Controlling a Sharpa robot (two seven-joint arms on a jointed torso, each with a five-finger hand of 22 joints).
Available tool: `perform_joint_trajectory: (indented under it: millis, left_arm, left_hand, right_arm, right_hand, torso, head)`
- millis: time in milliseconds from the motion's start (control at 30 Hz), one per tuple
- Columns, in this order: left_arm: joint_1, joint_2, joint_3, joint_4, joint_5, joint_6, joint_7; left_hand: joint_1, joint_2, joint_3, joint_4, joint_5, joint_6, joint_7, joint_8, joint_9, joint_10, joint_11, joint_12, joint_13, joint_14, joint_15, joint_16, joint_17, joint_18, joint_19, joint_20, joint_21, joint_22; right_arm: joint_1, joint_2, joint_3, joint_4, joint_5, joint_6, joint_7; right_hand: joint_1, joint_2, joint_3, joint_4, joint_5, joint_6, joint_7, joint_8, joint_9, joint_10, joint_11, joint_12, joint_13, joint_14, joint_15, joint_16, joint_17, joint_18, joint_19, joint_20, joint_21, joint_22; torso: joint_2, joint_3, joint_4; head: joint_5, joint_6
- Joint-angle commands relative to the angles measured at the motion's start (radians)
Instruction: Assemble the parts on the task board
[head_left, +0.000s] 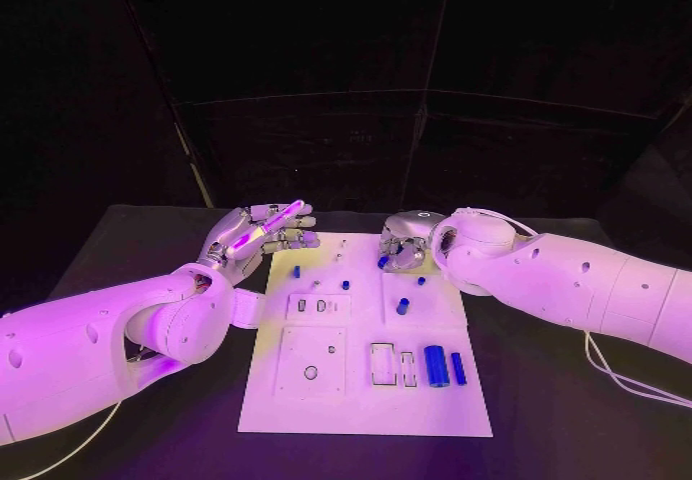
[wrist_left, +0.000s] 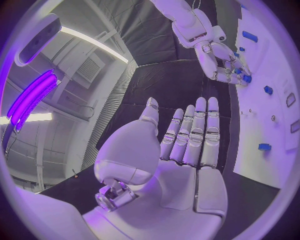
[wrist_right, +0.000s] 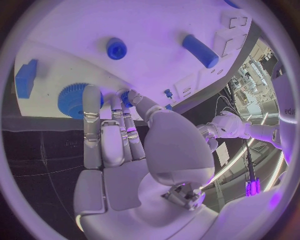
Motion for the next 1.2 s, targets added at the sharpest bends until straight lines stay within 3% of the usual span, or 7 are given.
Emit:
perform_joint_trajectory:
  millis: [33,367,500,567,700,933,1200]
  left_arm:
    - [0.002,-0.002,0.001,0.002,-0.006,0.016,0.0]
    - [0.006,-0.008,0.001,0.0,-0.002,0.016,-0.001]
    - [0.008,-0.01,0.001,-0.001,-0.001,0.016,-0.001]
    - [0.009,-0.01,0.001,-0.002,-0.001,0.016,-0.001]
    - [0.01,-0.01,0.001,-0.003,-0.001,0.017,-0.001]
    - [0.011,-0.005,0.001,-0.008,-0.001,0.018,0.0]
    - [0.012,-0.003,0.001,-0.012,-0.001,0.018,0.0]
  left_hand:
    - [0.004,0.007,-0.001,-0.005,0.003,0.006,0.028,-0.004,-0.001,0.003,0.006,-0.006,-0.001,0.005,0.005,-0.004,-0.001,0.01,0.005,0.0,-0.005,-0.001]
    - [0.003,0.008,-0.001,-0.005,0.003,0.006,0.029,-0.004,-0.001,0.003,0.006,-0.007,-0.001,0.005,0.005,-0.004,-0.001,0.009,0.005,0.0,-0.006,-0.001]
    - [0.003,0.008,-0.001,-0.005,0.003,0.006,0.029,-0.004,-0.001,0.003,0.006,-0.007,-0.001,0.005,0.005,-0.004,-0.001,0.009,0.005,0.0,-0.006,-0.001]
    - [0.003,0.008,-0.001,-0.005,0.003,0.006,0.029,-0.005,-0.001,0.003,0.007,-0.007,-0.001,0.005,0.005,-0.005,-0.001,0.009,0.005,0.0,-0.006,-0.001]
    - [0.003,0.008,-0.001,-0.005,0.003,0.006,0.029,-0.005,-0.001,0.003,0.007,-0.007,-0.001,0.005,0.005,-0.005,-0.001,0.009,0.005,0.0,-0.006,-0.001]
    - [0.003,0.008,-0.001,-0.005,0.003,0.006,0.029,-0.005,-0.001,0.003,0.007,-0.007,-0.001,0.005,0.005,-0.005,-0.001,0.009,0.005,0.0,-0.006,-0.001]
    - [0.003,0.008,-0.001,-0.005,0.003,0.006,0.029,-0.005,-0.001,0.003,0.007,-0.007,-0.001,0.005,0.005,-0.005,-0.001,0.009,0.005,0.0,-0.006,-0.001]
  right_arm:
    - [0.002,-0.011,0.0,0.024,0.027,-0.093,0.009]
    - [0.002,-0.036,0.001,0.12,0.03,-0.162,-0.026]
    - [0.002,-0.031,0.001,0.142,0.017,-0.172,-0.041]
    - [0.002,-0.024,0.001,0.146,0.005,-0.183,-0.052]
    - [0.002,0.0,0.001,0.135,-0.01,-0.205,-0.063]
    - [0.002,0.064,0.001,0.073,-0.029,-0.216,-0.073]
    - [0.002,0.1,0.001,0.028,-0.066,-0.25,-0.12]
  right_hand:
    - [0.001,0.017,0.005,0.002,-0.006,0.018,-0.009,0.004,0.012,0.01,0.001,0.005,0.001,0.037,-0.005,0.005,0.002,0.0,0.006,-0.004,0.008,0.003]
    - [-0.001,0.011,0.006,0.006,-0.012,0.021,-0.01,0.005,0.013,0.014,0.0,0.005,0.001,0.037,-0.007,0.007,0.006,0.0,0.006,-0.005,0.012,0.007]
    - [-0.003,0.01,0.006,0.008,-0.013,0.022,-0.01,0.005,0.014,0.015,0.0,0.005,0.001,0.037,-0.007,0.007,0.006,0.0,0.006,-0.006,0.012,0.007]
    - [-0.004,0.01,0.006,0.009,-0.013,0.022,-0.01,0.005,0.014,0.015,0.0,0.005,0.001,0.037,-0.007,0.008,0.006,-0.001,0.005,-0.006,0.013,0.007]
    - [-0.004,0.009,0.006,0.01,-0.013,0.022,-0.01,0.005,0.014,0.015,0.0,0.005,0.001,0.038,-0.007,0.008,0.007,-0.001,0.005,-0.006,0.013,0.008]
    - [-0.004,0.009,0.006,0.01,-0.014,0.022,-0.01,0.005,0.014,0.015,0.0,0.005,0.001,0.038,-0.007,0.009,0.009,-0.001,0.005,-0.006,0.013,0.007]
    - [-0.004,0.008,0.007,0.01,-0.014,0.022,-0.011,0.005,0.014,0.016,-0.001,0.004,0.001,0.038,-0.007,0.01,0.011,-0.001,0.006,-0.006,0.015,0.01]
  torso:
    - [0.0,-0.0006,0.0009]
    - [0.001,-0.0011,0.0017]
    - [0.002,-0.0026,0.0024]
    - [0.003,-0.0013,0.0029]
    - [0.003,-0.0016,0.0031]
    - [0.006,-0.0012,0.0057]
    - [0.005,-0.0004,0.0038]
  head:
    - [-0.001,0.001]
    - [0.008,0.002]
    - [0.011,0.004]
    - [0.012,0.006]
    - [0.012,0.006]
    - [0.01,0.004]
    - [0.015,0.001]
